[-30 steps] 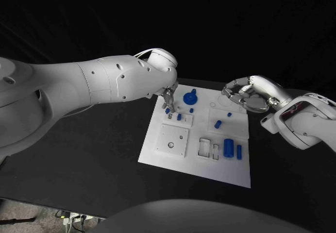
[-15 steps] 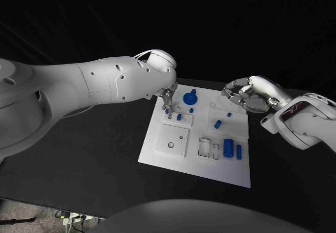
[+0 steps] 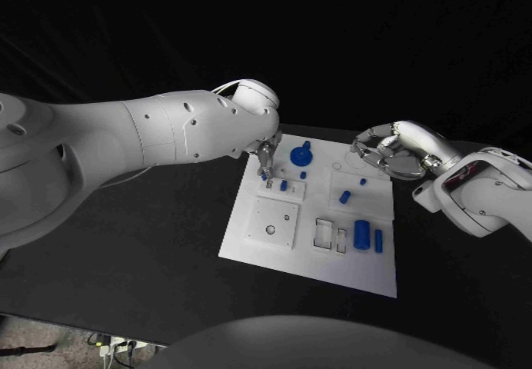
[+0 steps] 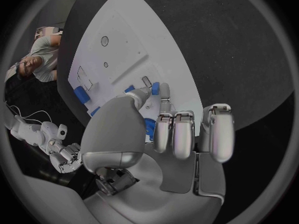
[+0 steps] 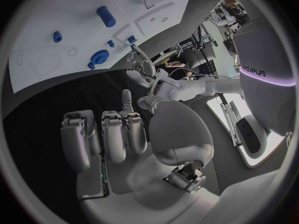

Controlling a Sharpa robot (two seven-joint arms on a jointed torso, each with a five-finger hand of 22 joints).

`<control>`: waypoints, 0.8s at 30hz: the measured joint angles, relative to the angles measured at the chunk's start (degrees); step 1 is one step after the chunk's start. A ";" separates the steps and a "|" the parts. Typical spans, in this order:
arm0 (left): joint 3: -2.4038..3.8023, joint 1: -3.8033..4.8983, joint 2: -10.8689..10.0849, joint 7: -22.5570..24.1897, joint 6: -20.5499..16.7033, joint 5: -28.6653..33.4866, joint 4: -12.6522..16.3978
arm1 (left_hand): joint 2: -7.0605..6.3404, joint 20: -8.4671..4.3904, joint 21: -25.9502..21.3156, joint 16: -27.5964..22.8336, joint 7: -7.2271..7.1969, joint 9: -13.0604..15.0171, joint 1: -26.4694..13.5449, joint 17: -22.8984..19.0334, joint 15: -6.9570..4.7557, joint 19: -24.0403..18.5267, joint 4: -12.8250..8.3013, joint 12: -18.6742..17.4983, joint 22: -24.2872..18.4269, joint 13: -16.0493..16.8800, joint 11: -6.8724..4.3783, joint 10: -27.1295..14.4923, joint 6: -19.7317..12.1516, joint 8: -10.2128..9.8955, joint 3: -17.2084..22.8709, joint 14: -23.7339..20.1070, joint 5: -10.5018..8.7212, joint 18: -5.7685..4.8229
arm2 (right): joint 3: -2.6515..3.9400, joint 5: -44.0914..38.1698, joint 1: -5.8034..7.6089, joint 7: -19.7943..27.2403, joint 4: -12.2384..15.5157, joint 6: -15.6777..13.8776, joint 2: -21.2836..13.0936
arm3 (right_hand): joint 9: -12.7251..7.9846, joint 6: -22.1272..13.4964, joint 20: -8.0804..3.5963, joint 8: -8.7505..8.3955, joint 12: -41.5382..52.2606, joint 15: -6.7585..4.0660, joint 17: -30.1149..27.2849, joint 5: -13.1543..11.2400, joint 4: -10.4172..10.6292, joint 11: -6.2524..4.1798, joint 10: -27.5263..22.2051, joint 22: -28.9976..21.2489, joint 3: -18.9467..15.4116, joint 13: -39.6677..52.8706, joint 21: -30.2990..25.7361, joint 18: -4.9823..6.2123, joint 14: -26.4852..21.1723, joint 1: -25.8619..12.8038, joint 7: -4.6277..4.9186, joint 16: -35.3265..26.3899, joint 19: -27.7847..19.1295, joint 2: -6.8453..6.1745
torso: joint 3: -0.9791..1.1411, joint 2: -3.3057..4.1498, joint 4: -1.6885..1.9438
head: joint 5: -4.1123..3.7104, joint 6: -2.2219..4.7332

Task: Assemble the parts on the task board

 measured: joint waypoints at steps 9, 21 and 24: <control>-0.01 -0.04 0.07 0.42 -0.08 0.10 -0.03 | -1.45 0.00 0.00 0.00 -0.64 2.84 2.31 0.00 0.00 0.00 -0.55 0.00 -0.01 0.00 -0.42 0.00 0.79 0.80 4.62 0.00 0.00 0.00 | 0.00 -0.06 0.00 -0.23 -0.03 0.31 0.01 | 0.14 0.00 0.00 0.23 0.00 0.00 -0.01 0.23 0.09 0.00 0.00 0.00 0.09 0.00 -0.28 0.00 0.00 0.00 0.00 0.00 0.00 0.00 | 0.00 -0.01 -0.01 | 0.04 0.00; -0.02 -0.06 -0.05 0.46 -0.16 0.15 0.05 | -2.11 -0.42 0.00 0.00 -0.75 7.46 4.50 0.00 -0.42 0.01 -2.80 0.00 -0.01 0.00 -0.83 0.00 0.93 2.98 8.91 0.01 -0.08 0.00 | 0.00 -0.11 0.00 -0.56 -0.01 0.79 -0.13 | 0.29 0.20 0.00 0.22 0.00 0.00 -0.01 0.45 0.00 0.00 0.00 -0.01 0.32 0.00 -0.53 0.00 0.00 0.00 -0.19 0.00 0.00 0.00 | -0.01 -0.04 0.00 | 0.26 0.00; -0.02 -0.06 -0.39 0.16 -0.22 0.31 0.72 | -2.04 -0.42 0.00 0.00 -0.83 7.78 4.57 0.04 -0.42 0.01 -2.81 0.00 -0.01 0.00 -0.83 0.00 1.02 3.05 8.91 0.01 -0.20 0.00 | 0.00 -0.12 -0.01 -0.62 -0.01 0.87 -0.20 | 0.29 0.20 0.00 0.22 0.00 0.00 -0.01 0.45 0.00 0.00 0.00 -0.01 0.32 0.00 -0.53 0.00 0.00 0.00 -0.19 0.00 0.00 0.00 | 0.00 -0.05 0.01 | 0.33 0.00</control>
